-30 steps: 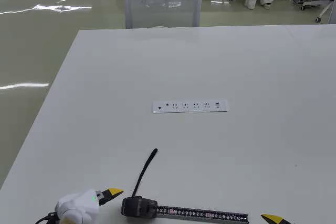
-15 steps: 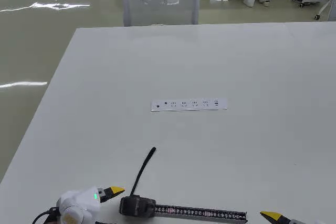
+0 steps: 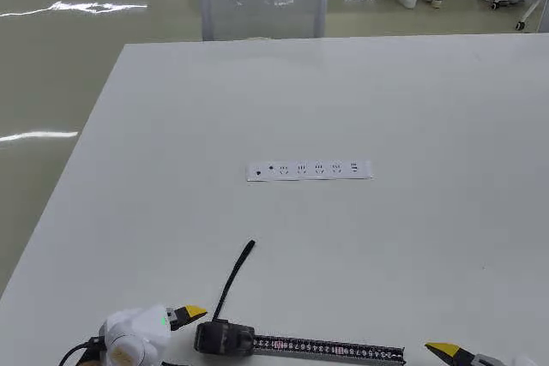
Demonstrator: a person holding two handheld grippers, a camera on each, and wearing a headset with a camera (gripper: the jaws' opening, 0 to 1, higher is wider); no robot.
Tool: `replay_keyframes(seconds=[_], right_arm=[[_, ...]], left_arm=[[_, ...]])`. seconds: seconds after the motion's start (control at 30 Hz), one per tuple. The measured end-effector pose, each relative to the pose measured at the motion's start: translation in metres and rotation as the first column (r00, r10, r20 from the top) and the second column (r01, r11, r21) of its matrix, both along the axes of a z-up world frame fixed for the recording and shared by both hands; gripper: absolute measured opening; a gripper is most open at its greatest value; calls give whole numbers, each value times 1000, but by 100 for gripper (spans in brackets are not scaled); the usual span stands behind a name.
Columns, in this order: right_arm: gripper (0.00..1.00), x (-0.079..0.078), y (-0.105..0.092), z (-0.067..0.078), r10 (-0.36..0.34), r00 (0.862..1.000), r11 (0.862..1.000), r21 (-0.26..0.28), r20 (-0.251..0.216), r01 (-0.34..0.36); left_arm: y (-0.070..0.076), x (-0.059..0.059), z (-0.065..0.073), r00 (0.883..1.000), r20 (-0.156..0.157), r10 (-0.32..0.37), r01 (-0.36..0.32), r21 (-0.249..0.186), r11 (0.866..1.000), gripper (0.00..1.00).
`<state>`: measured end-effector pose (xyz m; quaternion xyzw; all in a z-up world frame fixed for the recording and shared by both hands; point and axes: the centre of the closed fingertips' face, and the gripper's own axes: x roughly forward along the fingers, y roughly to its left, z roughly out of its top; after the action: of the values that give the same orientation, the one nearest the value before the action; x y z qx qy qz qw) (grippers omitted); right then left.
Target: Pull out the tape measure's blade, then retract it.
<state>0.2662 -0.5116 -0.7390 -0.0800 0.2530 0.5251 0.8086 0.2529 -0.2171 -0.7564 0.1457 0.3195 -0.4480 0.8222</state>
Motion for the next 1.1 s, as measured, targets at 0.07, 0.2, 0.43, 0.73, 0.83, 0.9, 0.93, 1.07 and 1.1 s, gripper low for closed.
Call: replay_keyframes(seconds=[0.07, 0.2, 0.43, 0.73, 0.83, 0.9, 0.93, 1.07, 1.1], right_arm=[[55, 1, 0, 0, -2, 1000, 1000, 2, 0, 2], [54, 1, 0, 0, -5, 1000, 1000, 5, -2, 5], [54, 0, 2, -1, -8, 1000, 1000, 11, -5, 8], [54, 1, 7, -2, -11, 1000, 1000, 23, -4, 11], [54, 1, 9, -1, -12, 1000, 1000, 25, -5, 12], [54, 1, 10, -1, -11, 1000, 1000, 27, -6, 12], [54, 1, 11, -1, -10, 1000, 1000, 28, -5, 11], [54, 1, 12, 0, -14, 1000, 999, 33, -5, 14], [53, 1, 12, -1, -13, 1000, 999, 32, -5, 13]], left_arm=[[0, 0, 0, 1000, 0, -2, 2, 4, 1000, 60], [0, 0, 0, 1000, -3, 2, -2, 4, 1000, 60], [0, 2, 3, 998, -22, 66, -67, -35, 997, 62], [5, 6, -2, 966, -88, 244, -250, -71, 966, 71], [5, 7, -4, 952, -97, 289, -296, -74, 952, 74], [5, 4, -7, 951, -100, 292, -299, -64, 952, 75], [7, 5, -9, 941, -108, 320, -328, -65, 942, 74], [6, 5, -6, 919, -125, 374, -387, -101, 917, 77], [6, 4, -7, 918, -124, 376, -388, -97, 916, 77]])
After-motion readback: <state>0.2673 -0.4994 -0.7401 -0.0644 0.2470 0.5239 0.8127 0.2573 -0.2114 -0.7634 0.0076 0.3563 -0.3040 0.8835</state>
